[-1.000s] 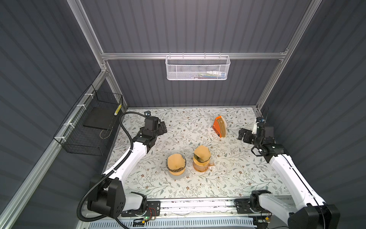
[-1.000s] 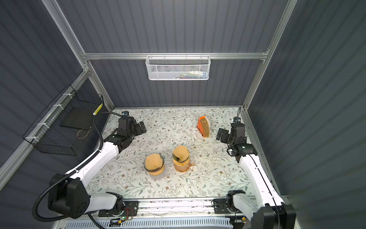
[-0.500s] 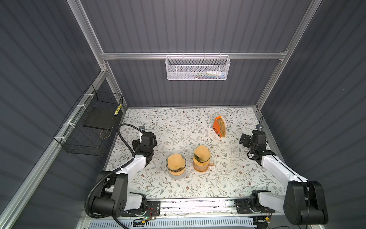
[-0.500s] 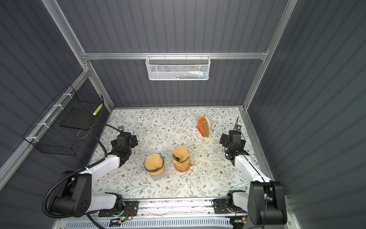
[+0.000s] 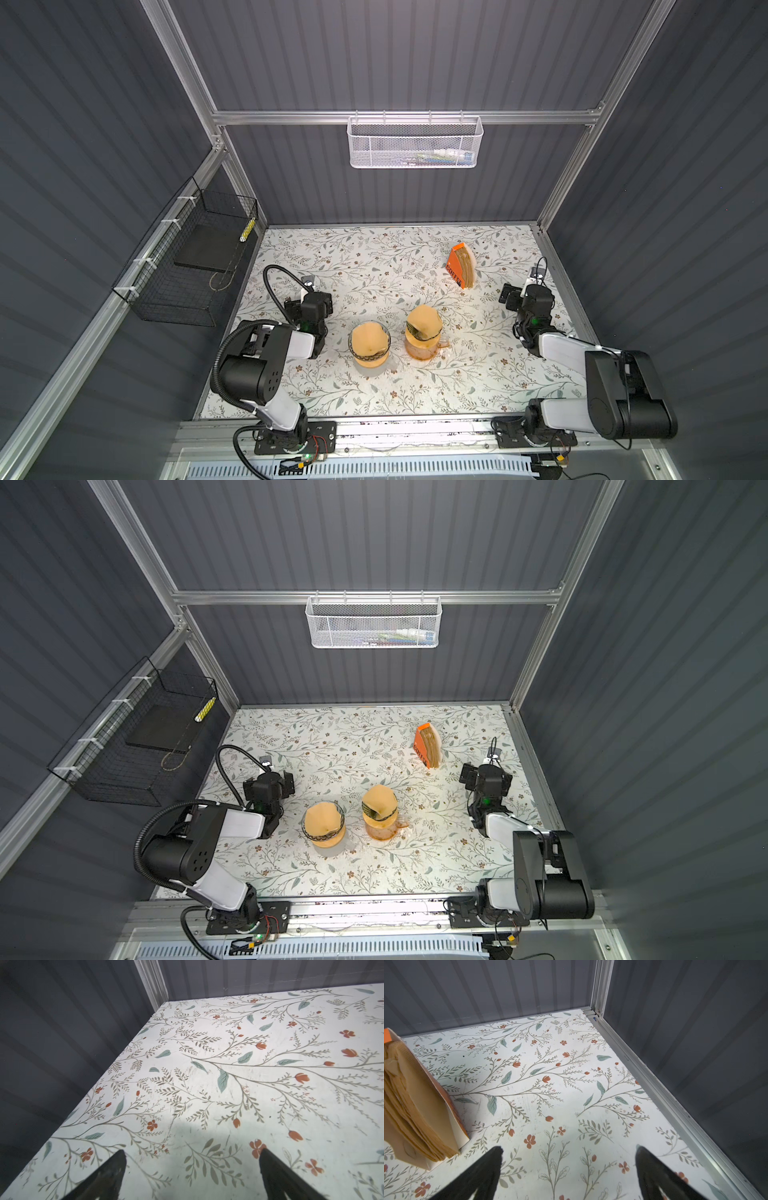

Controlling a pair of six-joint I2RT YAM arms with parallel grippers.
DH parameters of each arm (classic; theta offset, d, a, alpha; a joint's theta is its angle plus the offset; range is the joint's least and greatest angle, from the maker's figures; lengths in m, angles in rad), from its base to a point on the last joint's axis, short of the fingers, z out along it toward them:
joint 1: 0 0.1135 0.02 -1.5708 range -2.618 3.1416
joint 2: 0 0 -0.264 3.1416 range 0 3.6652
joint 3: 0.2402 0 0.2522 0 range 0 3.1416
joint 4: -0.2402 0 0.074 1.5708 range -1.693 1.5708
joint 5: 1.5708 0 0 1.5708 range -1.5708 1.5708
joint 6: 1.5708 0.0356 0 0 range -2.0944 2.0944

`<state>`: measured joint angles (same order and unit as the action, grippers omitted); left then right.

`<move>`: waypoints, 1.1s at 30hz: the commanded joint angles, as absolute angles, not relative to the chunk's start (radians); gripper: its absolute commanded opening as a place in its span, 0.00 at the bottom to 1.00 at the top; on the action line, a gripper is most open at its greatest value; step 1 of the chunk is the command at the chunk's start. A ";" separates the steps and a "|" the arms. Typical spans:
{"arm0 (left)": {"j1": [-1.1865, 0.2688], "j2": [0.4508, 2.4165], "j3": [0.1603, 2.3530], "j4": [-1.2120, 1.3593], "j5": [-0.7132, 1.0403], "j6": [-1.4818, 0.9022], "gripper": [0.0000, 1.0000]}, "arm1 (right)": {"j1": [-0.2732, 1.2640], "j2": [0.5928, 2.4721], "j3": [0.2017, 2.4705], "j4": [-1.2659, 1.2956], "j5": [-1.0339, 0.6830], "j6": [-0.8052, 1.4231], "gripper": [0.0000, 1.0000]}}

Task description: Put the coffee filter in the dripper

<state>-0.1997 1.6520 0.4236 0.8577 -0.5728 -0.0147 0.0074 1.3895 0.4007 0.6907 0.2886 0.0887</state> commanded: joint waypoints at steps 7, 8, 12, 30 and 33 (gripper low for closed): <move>-0.137 1.711 0.450 0.945 -0.413 -0.001 1.00 | -0.035 1.435 0.339 0.918 0.123 0.066 0.99; -0.133 1.729 0.445 0.995 -0.408 0.009 1.00 | -0.042 1.457 0.321 0.975 0.113 0.068 0.99; -0.126 1.723 0.452 0.966 -0.400 -0.001 1.00 | -0.043 1.455 0.323 0.966 0.113 0.069 0.99; -0.125 1.719 0.458 0.941 -0.398 -0.005 1.00 | -0.044 1.460 0.318 0.991 0.110 0.067 0.99; -0.123 1.718 0.456 0.941 -0.396 -0.008 1.00 | -0.044 1.459 0.318 0.991 0.111 0.067 0.99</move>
<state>-0.1295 1.7134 0.4393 0.9360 -0.4053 -0.0071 -0.0418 1.4540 0.3214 0.9733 0.1188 0.0677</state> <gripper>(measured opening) 0.998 0.992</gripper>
